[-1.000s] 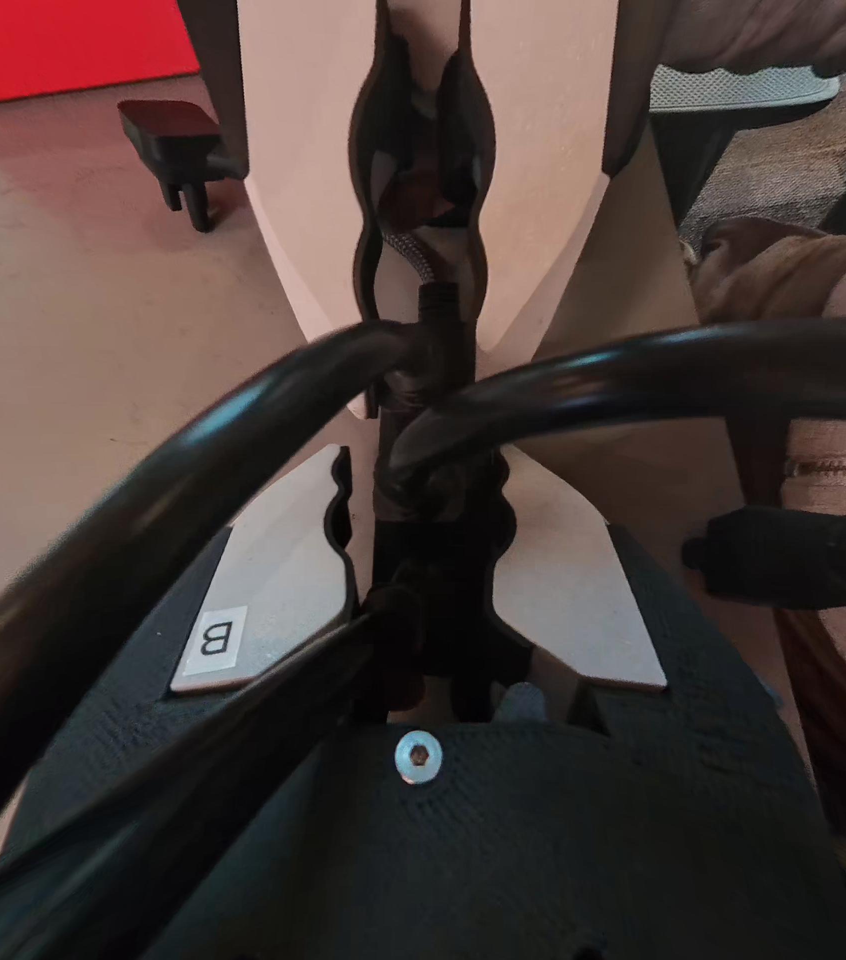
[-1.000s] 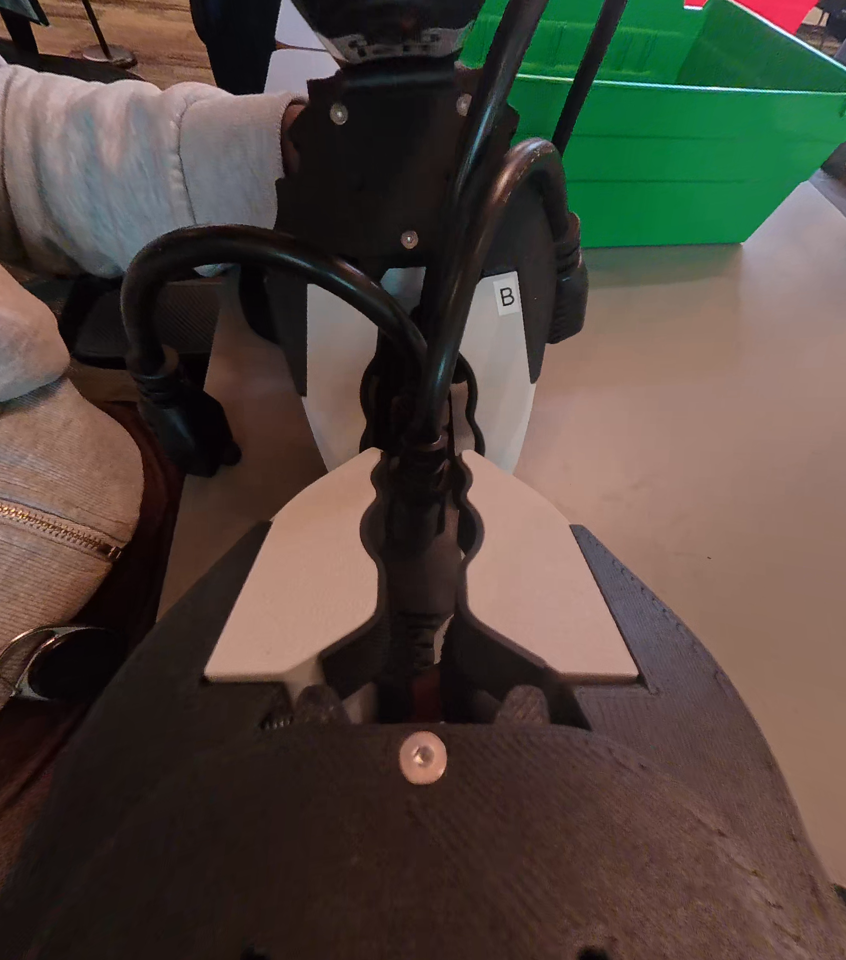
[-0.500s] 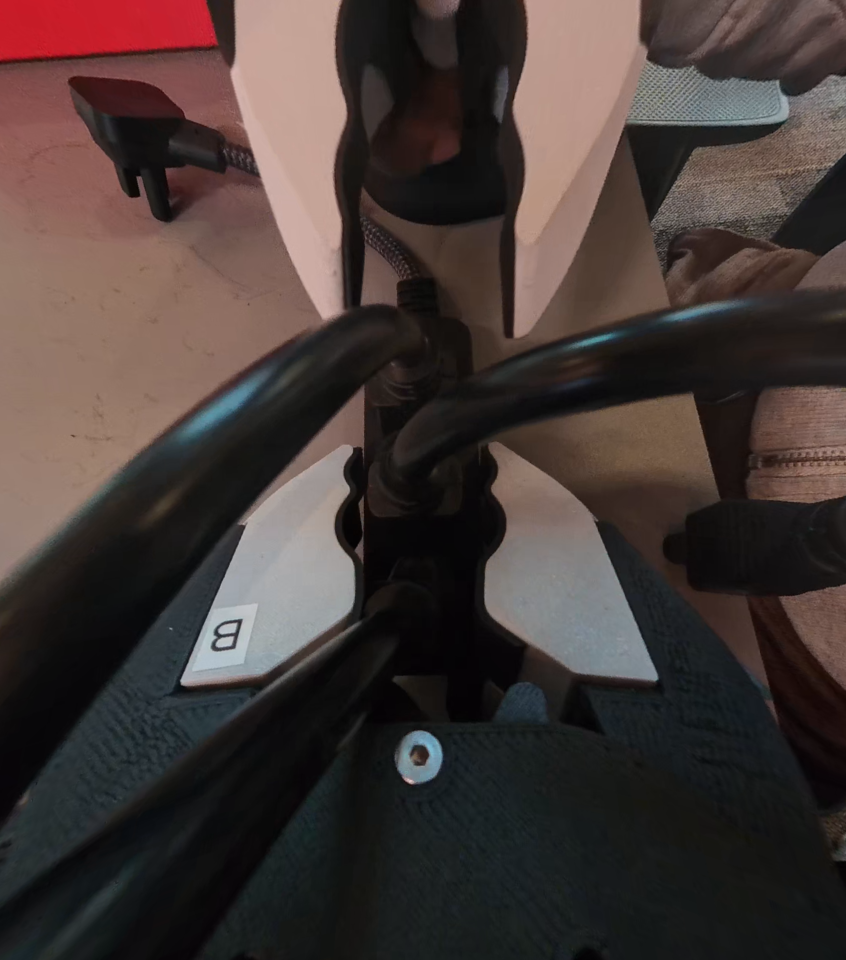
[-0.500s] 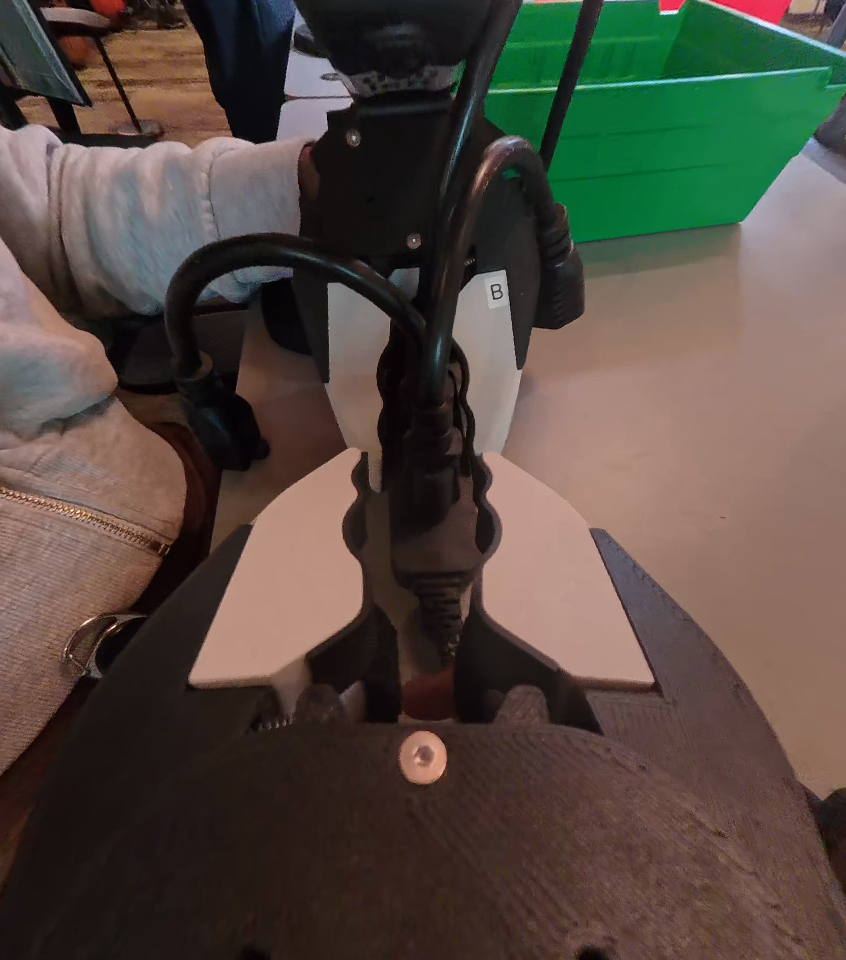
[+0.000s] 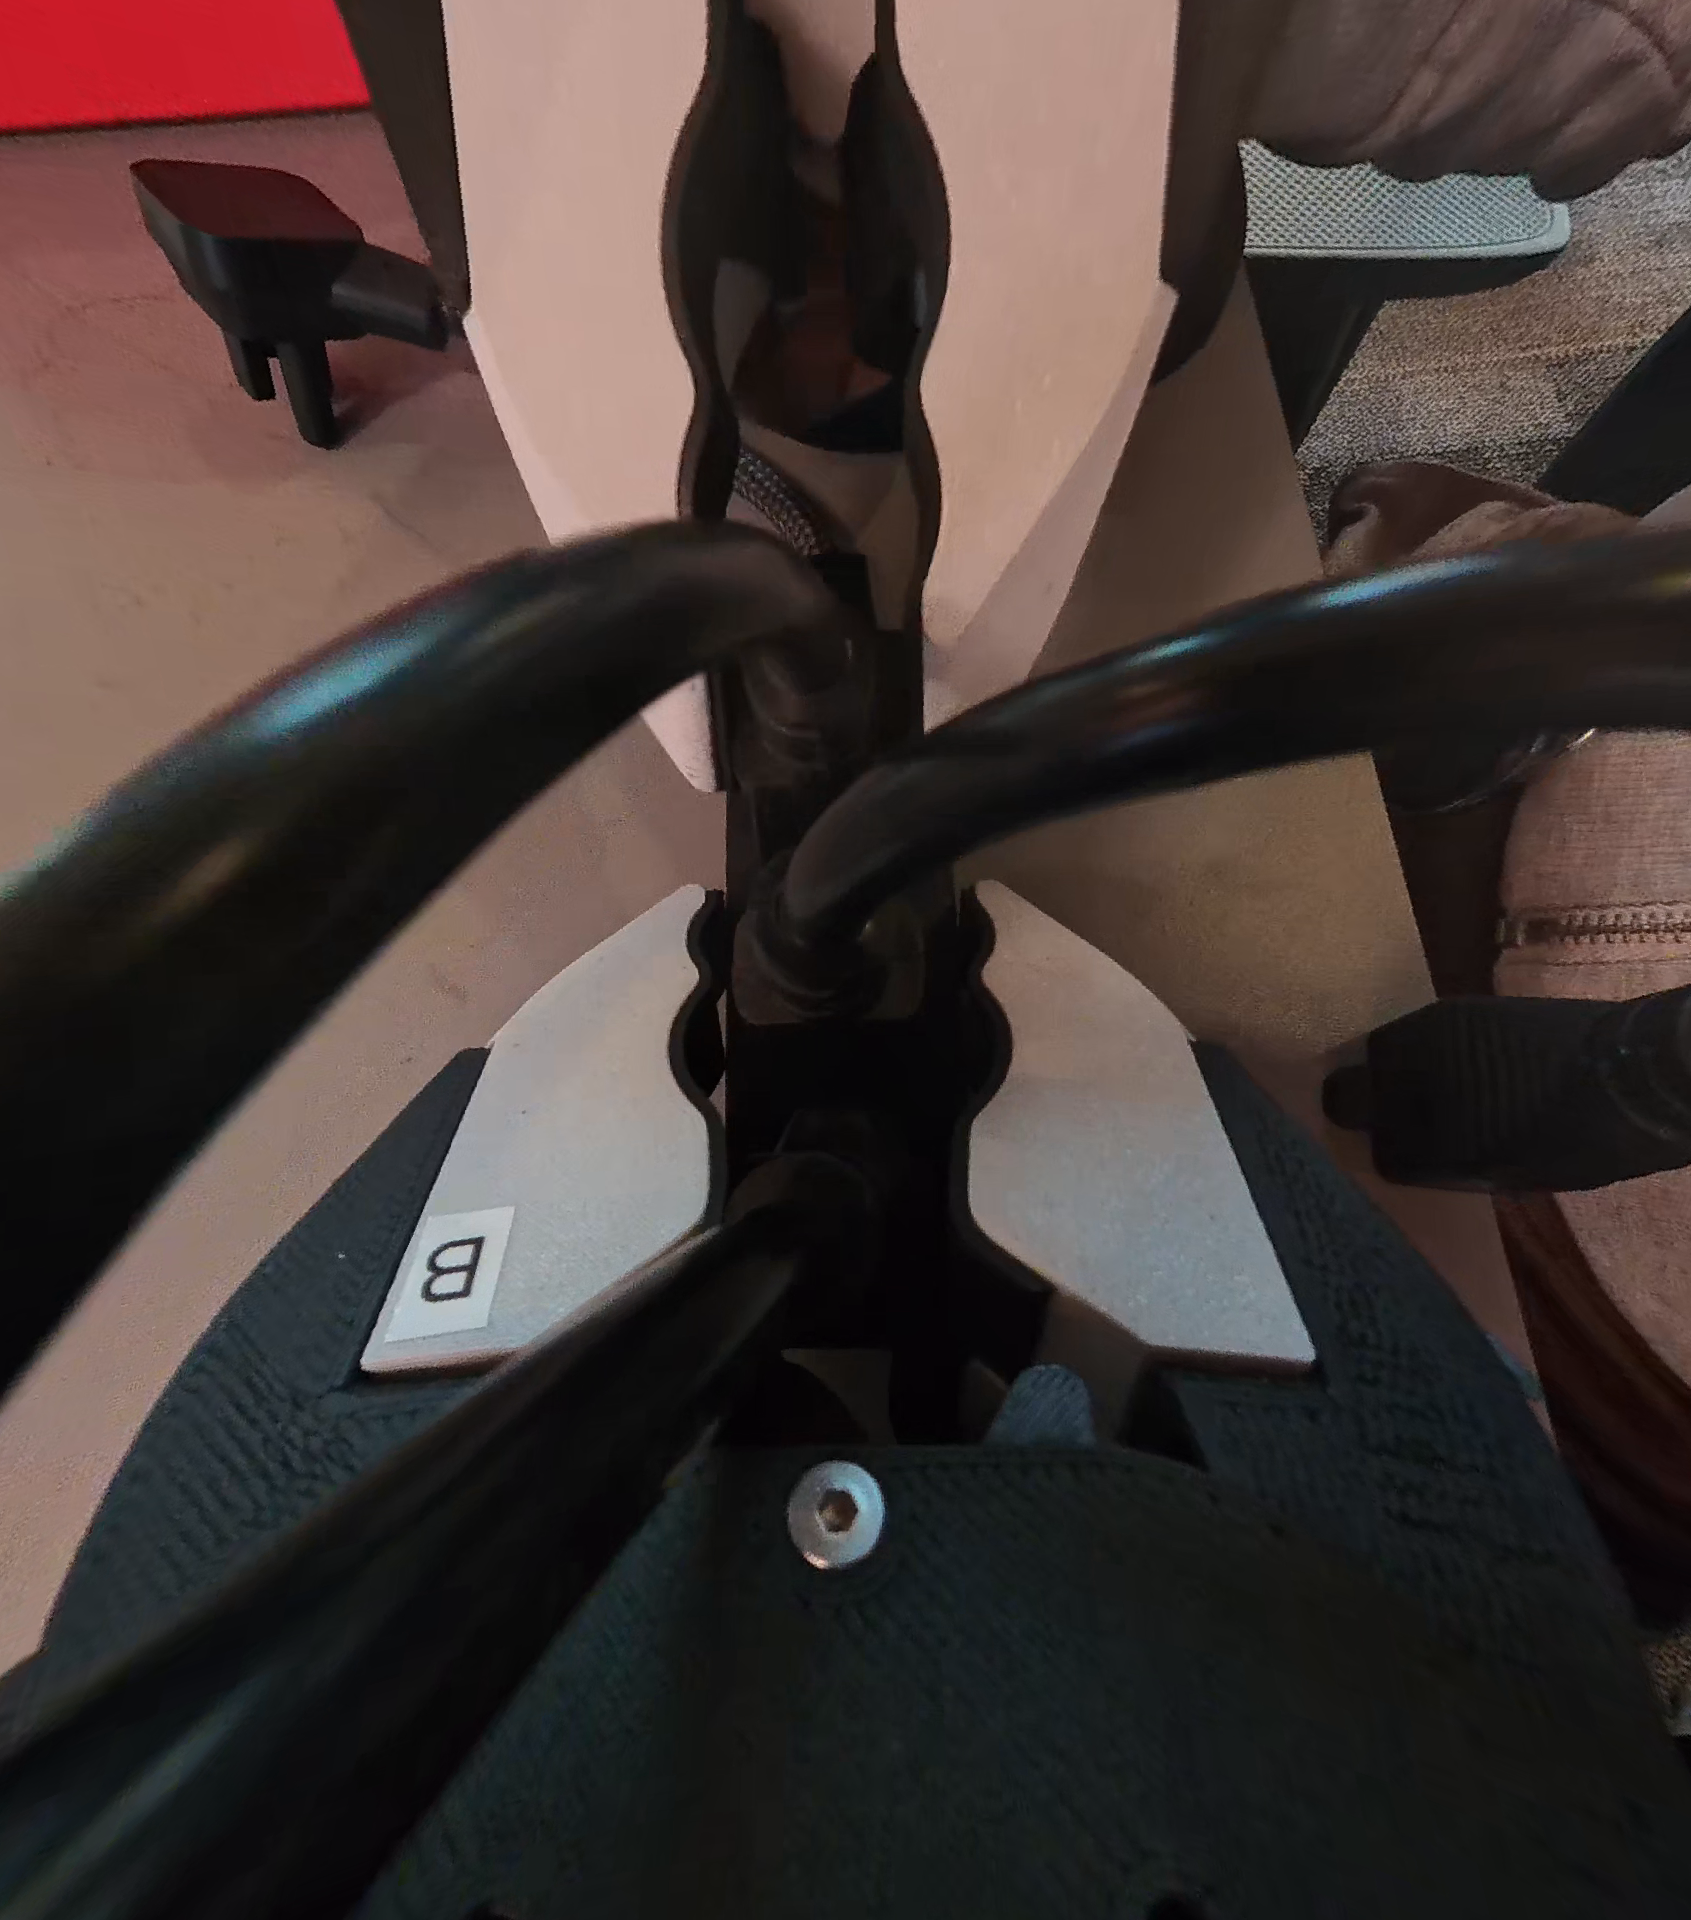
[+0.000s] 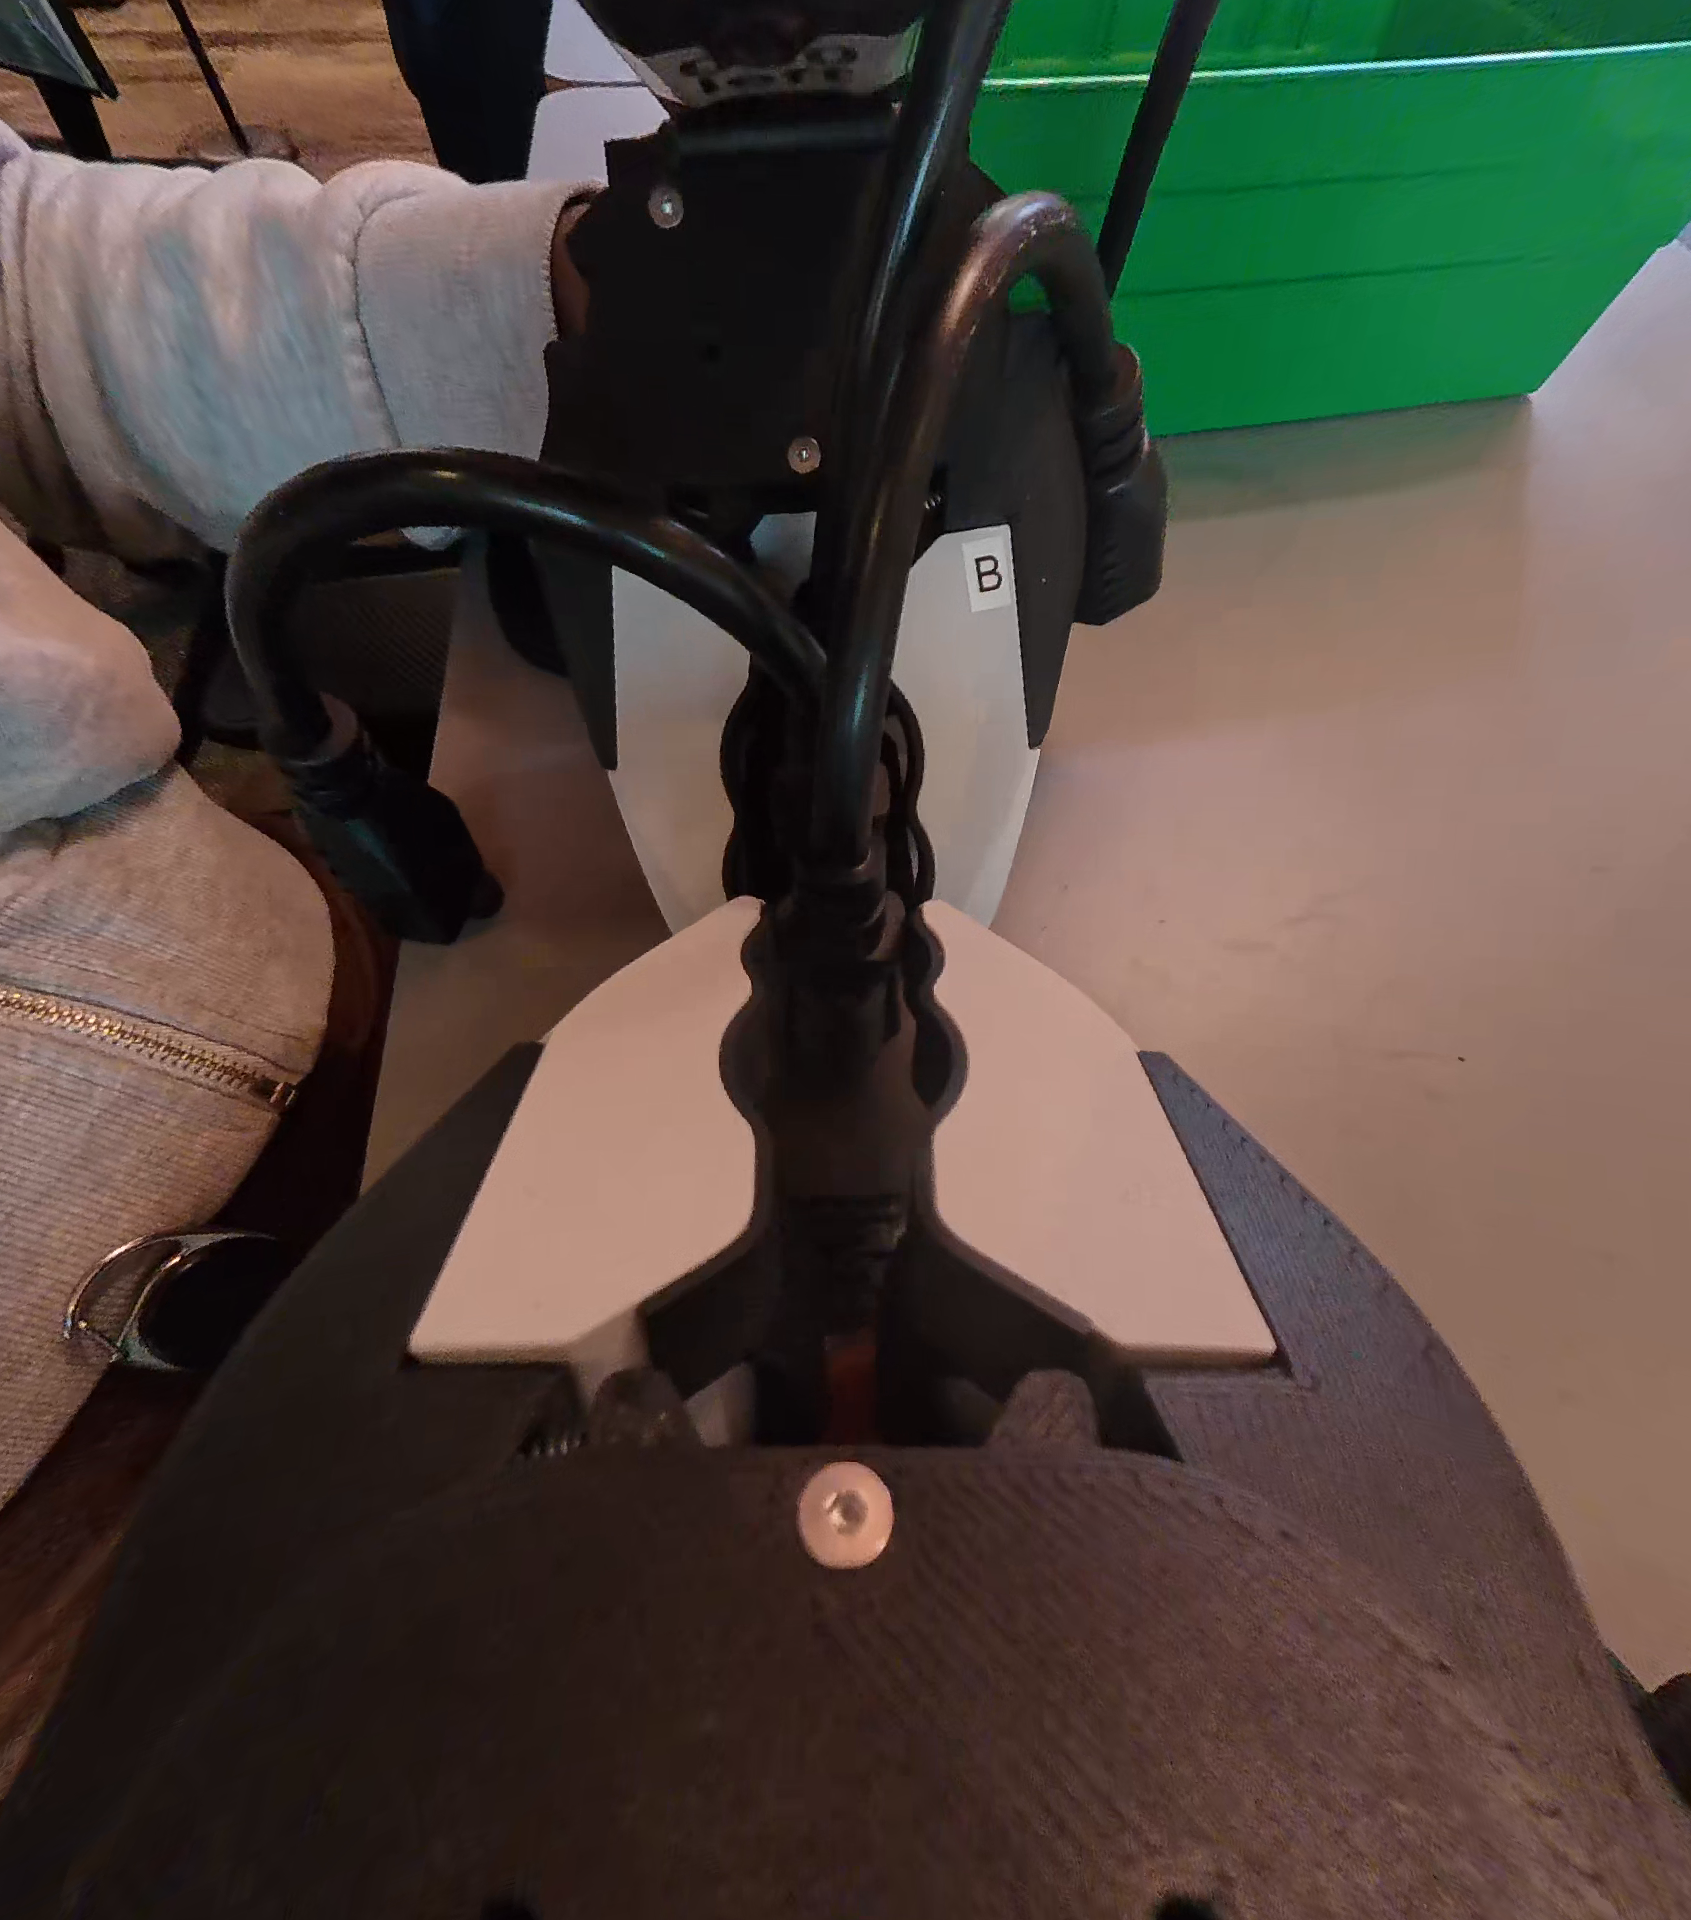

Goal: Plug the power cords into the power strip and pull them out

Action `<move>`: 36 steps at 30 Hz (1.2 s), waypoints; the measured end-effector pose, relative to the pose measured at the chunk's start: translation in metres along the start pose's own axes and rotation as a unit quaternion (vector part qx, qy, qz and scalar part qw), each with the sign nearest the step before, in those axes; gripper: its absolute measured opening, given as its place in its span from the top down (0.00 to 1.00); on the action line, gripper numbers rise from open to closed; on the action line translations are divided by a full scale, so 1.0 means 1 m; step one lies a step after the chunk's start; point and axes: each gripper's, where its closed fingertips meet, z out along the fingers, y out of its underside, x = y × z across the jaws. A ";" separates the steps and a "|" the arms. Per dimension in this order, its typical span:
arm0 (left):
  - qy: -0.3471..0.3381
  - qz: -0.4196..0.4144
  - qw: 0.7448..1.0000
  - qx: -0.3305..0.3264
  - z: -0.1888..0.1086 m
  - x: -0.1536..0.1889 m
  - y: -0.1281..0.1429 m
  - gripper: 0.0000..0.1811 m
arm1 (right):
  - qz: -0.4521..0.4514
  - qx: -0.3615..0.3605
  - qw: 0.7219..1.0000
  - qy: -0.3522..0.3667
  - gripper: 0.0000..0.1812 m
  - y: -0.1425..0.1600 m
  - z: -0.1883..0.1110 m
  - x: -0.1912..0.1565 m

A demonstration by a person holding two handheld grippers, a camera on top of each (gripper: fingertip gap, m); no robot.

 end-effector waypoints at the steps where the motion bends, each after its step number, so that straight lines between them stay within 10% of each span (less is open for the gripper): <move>1: 0.000 -0.001 1.000 0.001 0.000 0.000 0.000 0.76 | 0.002 -0.001 1.000 -0.003 0.87 0.000 0.000 0.000; 36: 0.000 -0.005 1.000 0.005 0.000 0.000 0.000 0.76 | -0.030 -0.016 0.999 0.001 0.88 -0.003 0.002 0.001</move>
